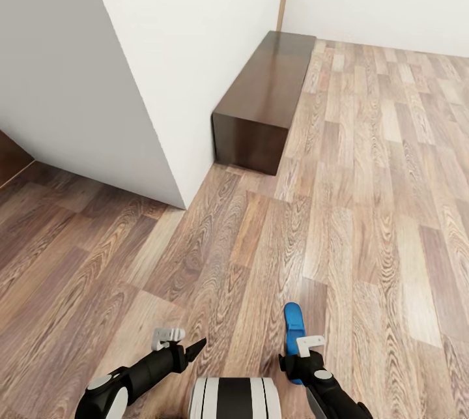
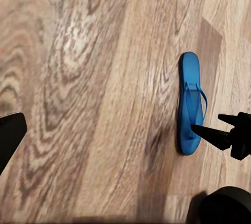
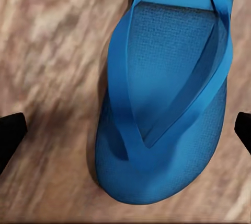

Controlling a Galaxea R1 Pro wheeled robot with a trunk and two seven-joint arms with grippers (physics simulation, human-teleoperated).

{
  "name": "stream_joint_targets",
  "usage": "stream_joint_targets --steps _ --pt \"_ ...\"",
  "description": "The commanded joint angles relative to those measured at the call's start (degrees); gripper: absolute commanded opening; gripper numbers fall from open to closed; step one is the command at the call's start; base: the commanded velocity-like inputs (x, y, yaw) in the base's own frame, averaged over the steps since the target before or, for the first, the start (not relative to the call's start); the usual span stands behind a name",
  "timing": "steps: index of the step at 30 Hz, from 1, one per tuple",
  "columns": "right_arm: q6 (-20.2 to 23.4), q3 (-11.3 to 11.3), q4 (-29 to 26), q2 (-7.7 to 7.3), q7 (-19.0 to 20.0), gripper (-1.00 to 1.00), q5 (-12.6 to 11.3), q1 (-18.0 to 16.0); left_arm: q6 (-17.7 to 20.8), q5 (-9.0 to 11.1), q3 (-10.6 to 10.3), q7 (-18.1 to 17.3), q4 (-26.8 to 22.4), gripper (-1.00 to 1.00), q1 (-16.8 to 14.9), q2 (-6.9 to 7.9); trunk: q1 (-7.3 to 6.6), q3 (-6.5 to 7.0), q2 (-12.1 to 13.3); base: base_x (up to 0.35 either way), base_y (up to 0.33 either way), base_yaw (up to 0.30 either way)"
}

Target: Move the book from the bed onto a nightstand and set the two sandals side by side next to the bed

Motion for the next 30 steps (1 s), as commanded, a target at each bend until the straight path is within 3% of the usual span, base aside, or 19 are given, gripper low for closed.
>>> stream_joint_targets --steps 1,4,30 --pt "0.42 0.27 -0.12 -0.04 -0.32 1.00 0.24 0.00 0.47 0.60 -0.05 0.07 -0.03 1.00 -0.01 0.04 0.01 -0.26 -0.03 0.000 0.000 0.000" --pt "0.42 0.27 -0.12 -0.05 -0.32 1.00 0.24 0.00 0.47 0.60 -0.05 0.07 -0.03 1.00 -0.01 0.04 0.09 -0.93 -0.07 0.000 0.000 0.000" --pt "0.48 0.10 -0.55 -0.40 -0.34 1.00 0.25 -0.01 0.47 0.61 -0.05 0.14 -0.03 1.00 -0.01 0.04 0.09 -0.93 -0.07 0.000 0.000 0.000"
